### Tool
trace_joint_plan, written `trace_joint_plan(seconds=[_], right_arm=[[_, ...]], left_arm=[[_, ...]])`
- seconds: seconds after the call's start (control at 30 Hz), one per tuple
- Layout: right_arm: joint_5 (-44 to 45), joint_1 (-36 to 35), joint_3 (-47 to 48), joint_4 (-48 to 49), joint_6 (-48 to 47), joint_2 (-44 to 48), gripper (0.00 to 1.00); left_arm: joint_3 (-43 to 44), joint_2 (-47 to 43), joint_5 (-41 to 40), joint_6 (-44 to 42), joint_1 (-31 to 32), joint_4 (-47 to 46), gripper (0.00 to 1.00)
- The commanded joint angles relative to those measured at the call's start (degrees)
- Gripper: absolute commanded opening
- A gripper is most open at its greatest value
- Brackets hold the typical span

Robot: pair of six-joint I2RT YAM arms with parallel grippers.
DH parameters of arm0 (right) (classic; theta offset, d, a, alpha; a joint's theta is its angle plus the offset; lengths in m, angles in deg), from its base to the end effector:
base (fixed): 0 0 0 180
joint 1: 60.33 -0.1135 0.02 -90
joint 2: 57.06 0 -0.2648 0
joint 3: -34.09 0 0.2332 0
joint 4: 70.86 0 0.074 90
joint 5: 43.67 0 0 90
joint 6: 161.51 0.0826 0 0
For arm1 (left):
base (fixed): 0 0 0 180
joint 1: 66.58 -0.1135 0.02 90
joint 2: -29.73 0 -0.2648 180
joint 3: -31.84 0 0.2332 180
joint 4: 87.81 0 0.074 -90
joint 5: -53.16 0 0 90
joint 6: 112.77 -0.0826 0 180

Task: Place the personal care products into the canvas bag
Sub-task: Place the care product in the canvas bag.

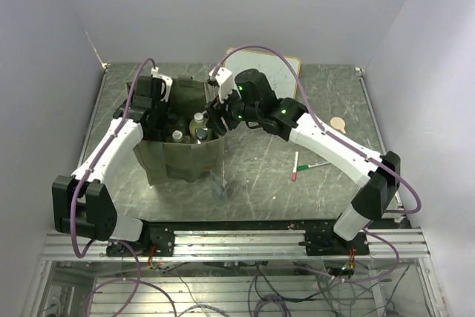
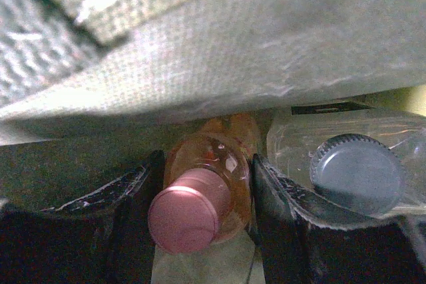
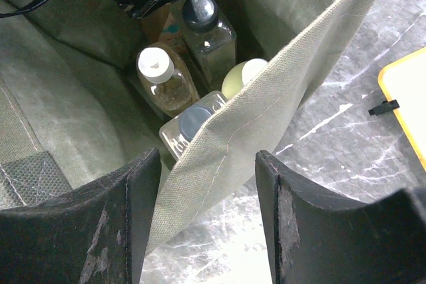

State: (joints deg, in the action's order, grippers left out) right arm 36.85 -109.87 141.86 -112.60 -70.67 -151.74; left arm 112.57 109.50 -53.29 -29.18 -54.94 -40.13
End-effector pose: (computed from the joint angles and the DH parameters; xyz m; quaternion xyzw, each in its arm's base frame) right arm 0.2526 0.3171 0.3557 -0.3918 0.7635 0.2807 0.4298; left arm 0.3095 -0.0399 0.2665 0.0922 0.9168 0.1162 0.3707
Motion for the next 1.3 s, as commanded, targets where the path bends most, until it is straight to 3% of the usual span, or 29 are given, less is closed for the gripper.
trace_joint_plan(seconds=[0.0,0.27,0.6,0.8,1.0,1.27], right_arm=[[0.16,0.79,0.68,-1.7,-1.95,1.19,0.59],[0.06,1.73,2.01,-1.81,-2.97,1.09,0.6],[-2.28,2.4,3.23,-1.8,-4.42,1.76,0.66],[-3.87,2.45,3.66,-1.73,-5.36,2.26,0.68],[-4.89,2.9,4.16,-1.9,-6.12,2.88,0.69],[-5.93,4.17,4.57,-2.26,-6.49,4.68,0.7]], left_arm=[[-1.35,-1.13,-0.49,-4.0,-1.18,-6.64,0.17],[1.59,-1.54,-0.13,-5.28,-1.36,-7.13,0.47],[5.65,-2.31,4.25,-6.27,-1.45,-5.47,0.7],[7.95,-3.6,7.07,-6.68,-1.44,-3.38,0.91],[9.6,-7.06,10.66,-9.96,-1.44,-3.92,0.96],[11.48,-13.09,23.76,-14.73,-1.44,-4.84,0.98]])
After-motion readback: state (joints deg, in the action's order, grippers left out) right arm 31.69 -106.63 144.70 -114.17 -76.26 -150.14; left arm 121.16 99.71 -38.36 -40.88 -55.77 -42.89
